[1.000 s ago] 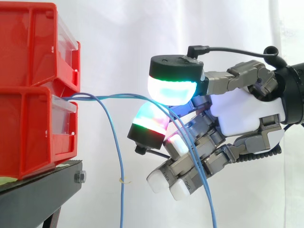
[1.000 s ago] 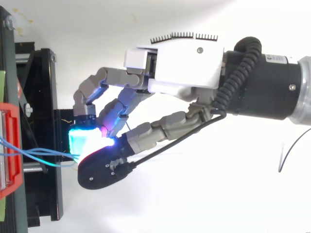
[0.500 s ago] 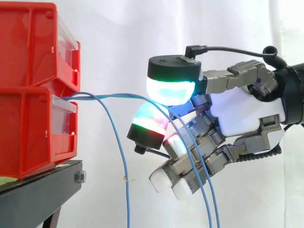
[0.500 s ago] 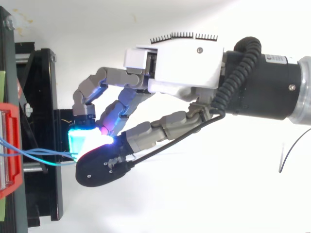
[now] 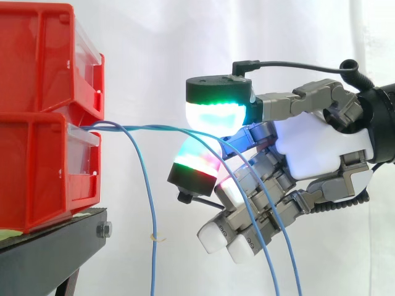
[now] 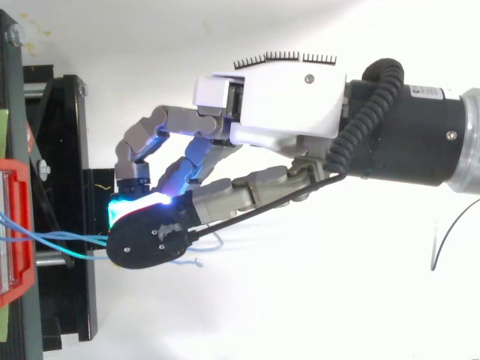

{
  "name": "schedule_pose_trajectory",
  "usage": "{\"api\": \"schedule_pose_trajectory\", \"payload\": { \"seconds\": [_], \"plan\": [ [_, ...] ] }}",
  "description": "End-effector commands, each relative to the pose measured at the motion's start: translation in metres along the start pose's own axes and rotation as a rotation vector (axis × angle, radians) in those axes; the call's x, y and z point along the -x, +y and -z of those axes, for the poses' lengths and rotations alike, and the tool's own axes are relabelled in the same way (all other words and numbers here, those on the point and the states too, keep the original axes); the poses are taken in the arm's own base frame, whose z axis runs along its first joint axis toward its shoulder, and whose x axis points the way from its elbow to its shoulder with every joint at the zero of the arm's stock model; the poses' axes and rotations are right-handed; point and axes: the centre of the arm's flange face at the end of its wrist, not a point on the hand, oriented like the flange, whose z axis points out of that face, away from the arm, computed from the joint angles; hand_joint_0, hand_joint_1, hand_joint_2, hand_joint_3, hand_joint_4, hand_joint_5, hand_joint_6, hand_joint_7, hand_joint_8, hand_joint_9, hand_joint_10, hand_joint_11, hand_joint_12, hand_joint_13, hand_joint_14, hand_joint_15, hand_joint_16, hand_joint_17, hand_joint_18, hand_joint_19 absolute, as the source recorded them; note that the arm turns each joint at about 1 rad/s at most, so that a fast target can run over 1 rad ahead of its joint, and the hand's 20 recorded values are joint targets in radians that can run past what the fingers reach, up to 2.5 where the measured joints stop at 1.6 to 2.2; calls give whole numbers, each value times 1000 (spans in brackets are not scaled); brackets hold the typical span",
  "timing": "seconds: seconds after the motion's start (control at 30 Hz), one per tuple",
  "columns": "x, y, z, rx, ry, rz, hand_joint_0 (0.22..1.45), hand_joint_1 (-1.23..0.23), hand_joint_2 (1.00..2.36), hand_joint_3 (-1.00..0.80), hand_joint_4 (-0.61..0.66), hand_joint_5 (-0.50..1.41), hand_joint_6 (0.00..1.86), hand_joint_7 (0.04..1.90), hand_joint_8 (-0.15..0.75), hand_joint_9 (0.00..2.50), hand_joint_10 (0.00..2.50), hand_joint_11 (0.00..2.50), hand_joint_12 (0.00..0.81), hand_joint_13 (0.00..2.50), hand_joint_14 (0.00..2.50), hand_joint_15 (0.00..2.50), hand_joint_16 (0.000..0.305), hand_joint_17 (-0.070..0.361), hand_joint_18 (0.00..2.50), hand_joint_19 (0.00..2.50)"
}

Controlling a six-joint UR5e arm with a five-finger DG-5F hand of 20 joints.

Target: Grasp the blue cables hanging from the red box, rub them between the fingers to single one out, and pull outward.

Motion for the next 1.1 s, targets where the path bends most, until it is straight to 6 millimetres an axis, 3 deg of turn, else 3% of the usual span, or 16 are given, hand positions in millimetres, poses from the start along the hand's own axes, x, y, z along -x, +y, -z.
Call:
{"api": "schedule_pose_trajectory", "payload": {
  "seconds": [0.0, 0.2, 0.4, 0.53, 0.67, 0.83, 1.07],
  "plan": [
    [0, -1, 1, -9, 1, -23, 597, -499, 1009, -221, 157, -155, 863, 984, 357, 1074, 16, 604, 441, 748, 12, 362, 53, 120, 675, 326],
    [-1, 0, 1, -9, 1, -27, 522, -471, 1001, -480, 159, -155, 846, 998, 346, 1047, 15, 614, 418, 727, 12, 373, 48, 109, 630, 353],
    [-1, -1, 1, -13, 2, -29, 461, -505, 1000, -500, 180, -150, 842, 992, 370, 1066, 14, 609, 443, 750, 13, 363, 53, 119, 678, 323],
    [-1, -2, 2, -16, 2, -39, 452, -661, 1000, -500, 197, -145, 839, 1004, 377, 1070, 14, 609, 444, 761, 14, 359, 53, 119, 697, 295],
    [-1, -2, 2, -16, 2, -57, 562, -802, 1000, -500, 177, -162, 861, 1038, 333, 1017, 18, 637, 408, 731, 13, 368, 45, 100, 644, 313],
    [-1, -2, 2, -16, 2, -68, 625, -768, 1005, -432, 154, -164, 874, 1020, 325, 1015, 15, 635, 394, 728, 13, 365, 43, 96, 637, 330],
    [-1, 0, 2, -16, 2, -74, 616, -657, 1007, -415, 148, -162, 872, 986, 324, 1059, 17, 638, 389, 746, 13, 368, 42, 94, 643, 345]
  ]
}}
